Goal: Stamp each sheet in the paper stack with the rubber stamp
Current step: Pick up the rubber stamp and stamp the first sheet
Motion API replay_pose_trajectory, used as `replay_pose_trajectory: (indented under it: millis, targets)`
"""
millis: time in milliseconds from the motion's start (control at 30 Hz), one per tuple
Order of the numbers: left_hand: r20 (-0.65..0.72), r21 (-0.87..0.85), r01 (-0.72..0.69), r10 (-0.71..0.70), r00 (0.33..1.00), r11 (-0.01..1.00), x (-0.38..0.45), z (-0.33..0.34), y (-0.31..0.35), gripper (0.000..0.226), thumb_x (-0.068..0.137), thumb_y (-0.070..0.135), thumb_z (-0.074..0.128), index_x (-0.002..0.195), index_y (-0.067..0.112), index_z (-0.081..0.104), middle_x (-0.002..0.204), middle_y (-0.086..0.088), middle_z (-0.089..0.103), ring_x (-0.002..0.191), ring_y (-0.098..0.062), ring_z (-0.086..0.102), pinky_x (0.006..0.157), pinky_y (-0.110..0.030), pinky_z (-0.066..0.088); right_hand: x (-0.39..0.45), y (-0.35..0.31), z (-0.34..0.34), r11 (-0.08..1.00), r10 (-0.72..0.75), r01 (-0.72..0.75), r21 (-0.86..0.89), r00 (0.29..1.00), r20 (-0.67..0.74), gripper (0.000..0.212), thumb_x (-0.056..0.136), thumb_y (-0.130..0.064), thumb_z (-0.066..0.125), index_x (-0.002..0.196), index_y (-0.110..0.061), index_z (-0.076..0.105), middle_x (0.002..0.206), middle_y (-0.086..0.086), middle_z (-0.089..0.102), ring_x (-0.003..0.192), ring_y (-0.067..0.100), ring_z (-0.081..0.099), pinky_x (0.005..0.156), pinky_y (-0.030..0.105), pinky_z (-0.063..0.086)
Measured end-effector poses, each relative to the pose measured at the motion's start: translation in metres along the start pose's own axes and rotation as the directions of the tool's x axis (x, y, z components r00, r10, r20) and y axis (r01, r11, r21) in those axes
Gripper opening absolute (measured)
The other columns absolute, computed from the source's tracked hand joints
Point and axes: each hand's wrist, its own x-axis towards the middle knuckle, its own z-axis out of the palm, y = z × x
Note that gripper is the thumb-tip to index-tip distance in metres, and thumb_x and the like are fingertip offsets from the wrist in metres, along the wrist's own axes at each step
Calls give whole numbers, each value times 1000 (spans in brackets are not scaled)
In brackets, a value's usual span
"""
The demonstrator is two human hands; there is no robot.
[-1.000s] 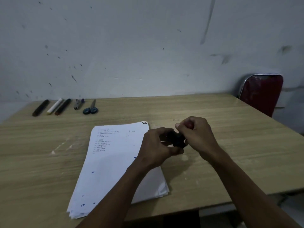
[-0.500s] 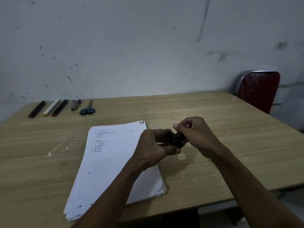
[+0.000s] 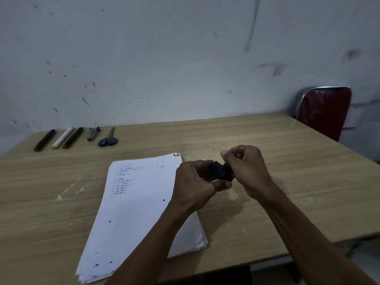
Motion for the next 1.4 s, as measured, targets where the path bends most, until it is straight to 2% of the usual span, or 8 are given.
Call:
replay_pose_trajectory:
  millis: [133, 300, 700, 867, 1000, 1167, 1267, 1400]
  targets:
    - [-166, -2, 137, -135, 977, 991, 1, 0, -12, 60, 54, 31, 93, 106, 9, 73, 84, 5, 76, 80, -4, 71, 82, -32, 58, 5, 3, -7, 998, 19, -13, 58, 996, -91, 19, 90, -21, 67, 75, -9, 66, 69, 3, 65, 65, 16, 64, 61, 34, 53]
    - [-164, -65, 114, -123, 979, 991, 5, -7, -16, 66, 52, 21, 94, 113, 13, 69, 96, 6, 72, 86, 2, 68, 75, -12, 53, 13, 8, -17, 977, 105, -87, 195, 991, -85, 22, 89, -16, 70, 69, -7, 66, 66, 6, 62, 66, 19, 61, 71, 43, 54]
    - [126, 568, 38, -133, 983, 822, 33, 14, -34, 67, 62, 40, 87, 118, 13, 61, 116, -3, 59, 107, -19, 54, 88, -32, 49, 16, 22, -22, 944, 244, -209, 256, 963, -114, 22, 89, -18, 70, 71, -7, 67, 70, 7, 62, 66, 20, 61, 66, 40, 55]
    - [110, 736, 39, -176, 978, 676, 37, 12, -44, 60, 55, 66, 79, 88, 17, 70, 96, 0, 62, 99, -23, 46, 80, -38, 45, 10, 20, -22, 929, 283, -272, 252, 959, -7, 24, 94, -25, 64, 80, -5, 63, 76, 11, 62, 63, 20, 58, 45, 26, 39]
    - [142, 738, 36, -207, 968, 674, 38, 11, -45, 60, 53, 70, 77, 78, 17, 67, 88, 1, 58, 94, -22, 43, 73, -35, 37, 7, 16, -18, 927, 298, -302, 222, 953, 56, 24, 94, -27, 64, 82, -6, 61, 77, 13, 58, 53, 14, 44, 39, 21, 31]
    - [161, 687, 83, -263, 951, 721, 35, 0, -39, 101, 52, 66, 81, 135, 20, 49, 128, -2, 50, 121, -24, 38, 97, -42, 39, 3, 10, -12, 903, 291, -305, 302, 952, 90, 20, 93, -21, 66, 80, -8, 58, 72, 12, 54, 45, 11, 41, 38, 21, 29]
    - [87, 550, 117, -196, 977, 827, 32, -25, -39, 87, 63, 47, 84, 137, 19, 48, 128, -2, 52, 120, -21, 44, 97, -35, 42, 2, 6, -4, 901, 262, -282, 330, 959, 105, 20, 92, -18, 66, 76, -10, 57, 71, 11, 51, 44, 11, 40, 38, 22, 28]
    - [-109, 440, 140, -102, 989, 887, 25, -72, -45, 52, 76, 31, 79, 123, 20, 59, 116, 2, 58, 94, -9, 52, 66, -3, 36, -1, 2, 14, 910, 258, -296, 290, 952, 163, 24, 92, -20, 67, 73, -10, 55, 74, 14, 50, 45, 13, 39, 38, 21, 28]
